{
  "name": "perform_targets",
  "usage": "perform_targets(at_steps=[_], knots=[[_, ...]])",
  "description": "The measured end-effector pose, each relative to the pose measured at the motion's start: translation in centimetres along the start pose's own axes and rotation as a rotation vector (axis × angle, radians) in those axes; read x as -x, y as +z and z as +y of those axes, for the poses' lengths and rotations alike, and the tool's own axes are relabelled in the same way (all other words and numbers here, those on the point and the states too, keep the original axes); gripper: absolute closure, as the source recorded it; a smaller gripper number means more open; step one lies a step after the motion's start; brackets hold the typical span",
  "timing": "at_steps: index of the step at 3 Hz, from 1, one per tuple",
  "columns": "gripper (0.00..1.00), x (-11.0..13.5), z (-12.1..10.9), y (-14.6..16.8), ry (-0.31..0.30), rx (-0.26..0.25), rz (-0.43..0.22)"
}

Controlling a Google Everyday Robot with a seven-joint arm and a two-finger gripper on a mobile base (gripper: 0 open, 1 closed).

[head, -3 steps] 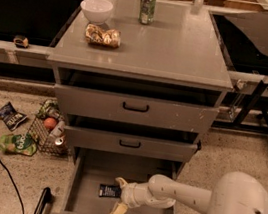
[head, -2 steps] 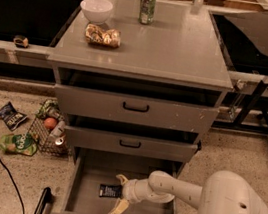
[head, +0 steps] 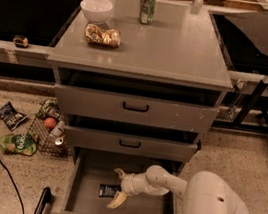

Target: Pick rxbar blueberry from bottom drawer and place on counter

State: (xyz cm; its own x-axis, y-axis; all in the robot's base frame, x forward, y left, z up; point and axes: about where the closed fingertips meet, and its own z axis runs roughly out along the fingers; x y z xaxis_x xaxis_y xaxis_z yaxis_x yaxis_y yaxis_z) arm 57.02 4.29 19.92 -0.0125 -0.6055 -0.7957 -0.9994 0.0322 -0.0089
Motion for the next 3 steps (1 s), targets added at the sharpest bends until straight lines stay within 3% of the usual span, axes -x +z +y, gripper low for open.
perform_targets(at_steps=[1, 3], knots=[[0.00, -1.4, -1.2, 2.2, 0.021, -0.003, -0.015], [0.00, -4.0, -1.4, 5.6, 0.035, -0.024, 0.052]])
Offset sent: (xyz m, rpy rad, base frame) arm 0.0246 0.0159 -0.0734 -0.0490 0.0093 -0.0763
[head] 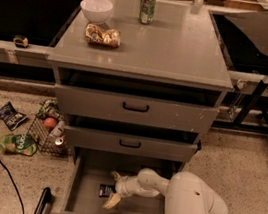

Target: Pick rxbar blueberry from bottom drawer and place on counter

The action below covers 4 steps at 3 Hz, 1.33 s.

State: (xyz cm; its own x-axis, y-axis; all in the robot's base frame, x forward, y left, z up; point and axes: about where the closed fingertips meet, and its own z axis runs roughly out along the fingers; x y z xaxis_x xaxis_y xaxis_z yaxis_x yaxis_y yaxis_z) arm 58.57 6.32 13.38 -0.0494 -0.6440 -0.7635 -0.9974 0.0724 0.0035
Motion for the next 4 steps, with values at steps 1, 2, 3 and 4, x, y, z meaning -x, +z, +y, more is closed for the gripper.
perform_targets(at_steps=[1, 2, 3, 4], knots=[[0.18, -1.0, 0.5, 1.1, -0.006, 0.001, 0.043], [0.42, -1.7, 1.0, 1.8, -0.012, 0.008, 0.069], [0.65, -2.1, 1.4, 1.9, -0.036, 0.003, 0.109], [0.88, -1.8, 2.0, 1.7, -0.078, -0.008, 0.148]])
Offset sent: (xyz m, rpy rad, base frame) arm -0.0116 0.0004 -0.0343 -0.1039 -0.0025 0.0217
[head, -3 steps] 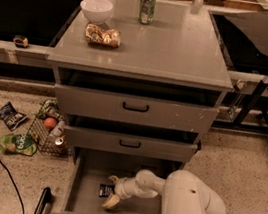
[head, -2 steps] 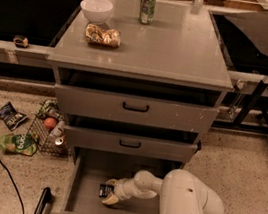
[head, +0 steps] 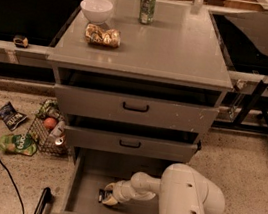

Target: Pick rxbar blueberry from bottom drawer and place on counter

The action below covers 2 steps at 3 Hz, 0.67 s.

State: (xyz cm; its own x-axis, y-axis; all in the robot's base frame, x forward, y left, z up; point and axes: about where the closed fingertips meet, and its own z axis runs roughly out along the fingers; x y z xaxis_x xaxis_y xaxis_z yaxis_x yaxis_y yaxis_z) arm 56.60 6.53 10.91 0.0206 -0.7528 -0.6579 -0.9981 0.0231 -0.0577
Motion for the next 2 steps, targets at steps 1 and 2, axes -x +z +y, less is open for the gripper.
perform_targets(at_steps=[1, 2], knots=[[1.00, 1.2, 0.9, -1.4, -0.054, -0.009, -0.021], [1.00, 3.1, -0.4, -4.5, -0.104, -0.036, -0.111]])
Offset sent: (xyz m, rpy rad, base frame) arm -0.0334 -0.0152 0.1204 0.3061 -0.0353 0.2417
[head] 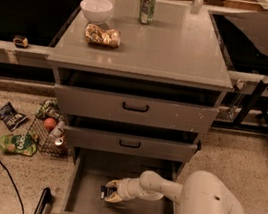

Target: Pick rxbar blueberry from bottom drawer and place on counter

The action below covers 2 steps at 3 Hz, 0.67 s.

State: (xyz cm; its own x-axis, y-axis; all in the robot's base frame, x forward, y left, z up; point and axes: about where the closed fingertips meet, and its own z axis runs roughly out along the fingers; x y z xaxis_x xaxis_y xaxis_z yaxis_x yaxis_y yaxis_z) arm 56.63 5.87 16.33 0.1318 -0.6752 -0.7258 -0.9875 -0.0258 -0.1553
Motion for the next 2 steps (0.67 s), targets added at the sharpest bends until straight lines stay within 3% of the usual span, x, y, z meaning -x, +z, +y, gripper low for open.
perform_targets(at_steps=[1, 2], knots=[[1.00, 4.92, 2.41, -4.45, -0.084, 0.071, -0.152], [1.00, 4.93, 2.42, -4.45, -0.084, 0.071, -0.152]])
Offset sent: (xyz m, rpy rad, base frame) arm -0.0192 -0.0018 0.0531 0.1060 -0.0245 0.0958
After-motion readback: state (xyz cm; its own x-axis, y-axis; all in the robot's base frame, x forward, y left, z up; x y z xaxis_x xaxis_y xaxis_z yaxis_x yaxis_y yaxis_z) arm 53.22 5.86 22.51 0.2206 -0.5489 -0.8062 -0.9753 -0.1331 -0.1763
